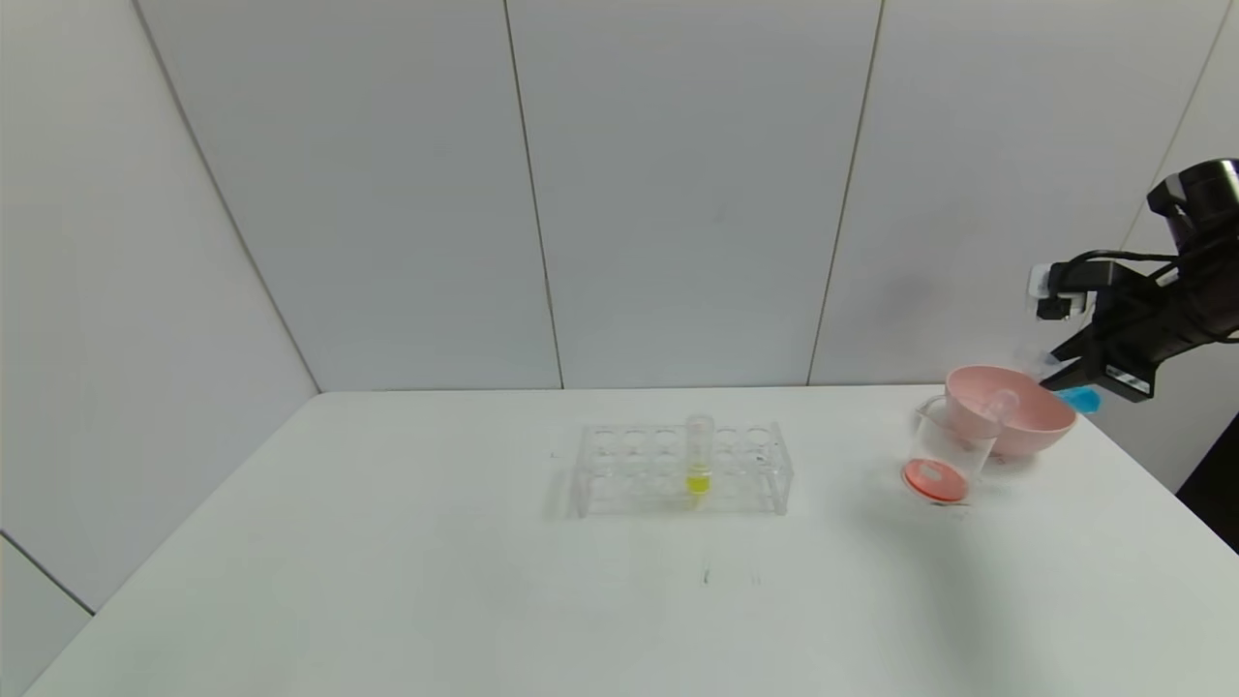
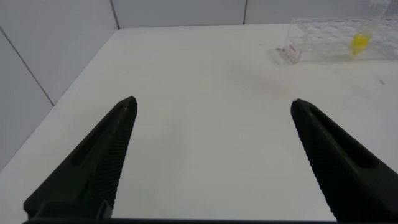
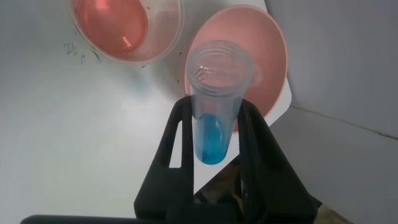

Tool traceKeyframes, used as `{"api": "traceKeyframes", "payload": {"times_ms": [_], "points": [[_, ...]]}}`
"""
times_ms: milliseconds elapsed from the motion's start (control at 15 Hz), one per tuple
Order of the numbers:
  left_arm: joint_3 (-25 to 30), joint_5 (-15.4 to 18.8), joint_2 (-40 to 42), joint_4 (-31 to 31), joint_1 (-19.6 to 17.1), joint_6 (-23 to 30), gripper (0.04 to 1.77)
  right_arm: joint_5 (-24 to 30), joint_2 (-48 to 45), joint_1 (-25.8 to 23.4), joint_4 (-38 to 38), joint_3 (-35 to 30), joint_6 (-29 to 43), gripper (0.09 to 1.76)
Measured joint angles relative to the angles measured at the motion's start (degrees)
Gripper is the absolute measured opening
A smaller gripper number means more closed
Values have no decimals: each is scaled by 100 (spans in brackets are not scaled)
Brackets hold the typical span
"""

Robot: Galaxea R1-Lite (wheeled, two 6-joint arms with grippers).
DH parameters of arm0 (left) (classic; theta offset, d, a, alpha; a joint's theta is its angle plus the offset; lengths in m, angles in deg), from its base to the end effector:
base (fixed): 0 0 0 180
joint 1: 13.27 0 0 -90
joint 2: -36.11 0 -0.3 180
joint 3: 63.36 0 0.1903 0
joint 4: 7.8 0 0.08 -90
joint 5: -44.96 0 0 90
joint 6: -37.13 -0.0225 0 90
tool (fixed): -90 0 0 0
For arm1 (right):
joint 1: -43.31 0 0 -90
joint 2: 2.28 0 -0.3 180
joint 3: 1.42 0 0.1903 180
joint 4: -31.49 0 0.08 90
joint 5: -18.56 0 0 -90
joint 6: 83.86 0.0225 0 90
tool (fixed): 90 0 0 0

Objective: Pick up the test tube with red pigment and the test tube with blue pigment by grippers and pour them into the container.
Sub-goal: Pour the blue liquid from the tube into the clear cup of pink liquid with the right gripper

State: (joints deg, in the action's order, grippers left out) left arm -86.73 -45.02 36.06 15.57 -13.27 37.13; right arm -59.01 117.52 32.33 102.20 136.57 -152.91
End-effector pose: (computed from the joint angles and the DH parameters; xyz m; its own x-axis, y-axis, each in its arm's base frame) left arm -0.0227 0.0000 0.0755 1.0000 -0.0003 -0.0009 0.0003 1.0000 0.0000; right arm 0.3857 -0.0699 0.2388 0.6243 0.0981 -0.7750 -0.7070 0.4929 -0.5072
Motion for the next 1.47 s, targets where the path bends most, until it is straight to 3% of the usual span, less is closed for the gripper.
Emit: {"api": "traceKeyframes", "payload": {"times_ms": [467,933,1467], "points": [[0,-2,0,0,0,0,176,-827,-28,321,530,-2,-11,48],[0,-2,0,0,0,0,176,-1493,-9,631,553,-2,-4,48],[0,-2,0,0,0,0,176,-2678,127,983,499,-2,-67,48]]}}
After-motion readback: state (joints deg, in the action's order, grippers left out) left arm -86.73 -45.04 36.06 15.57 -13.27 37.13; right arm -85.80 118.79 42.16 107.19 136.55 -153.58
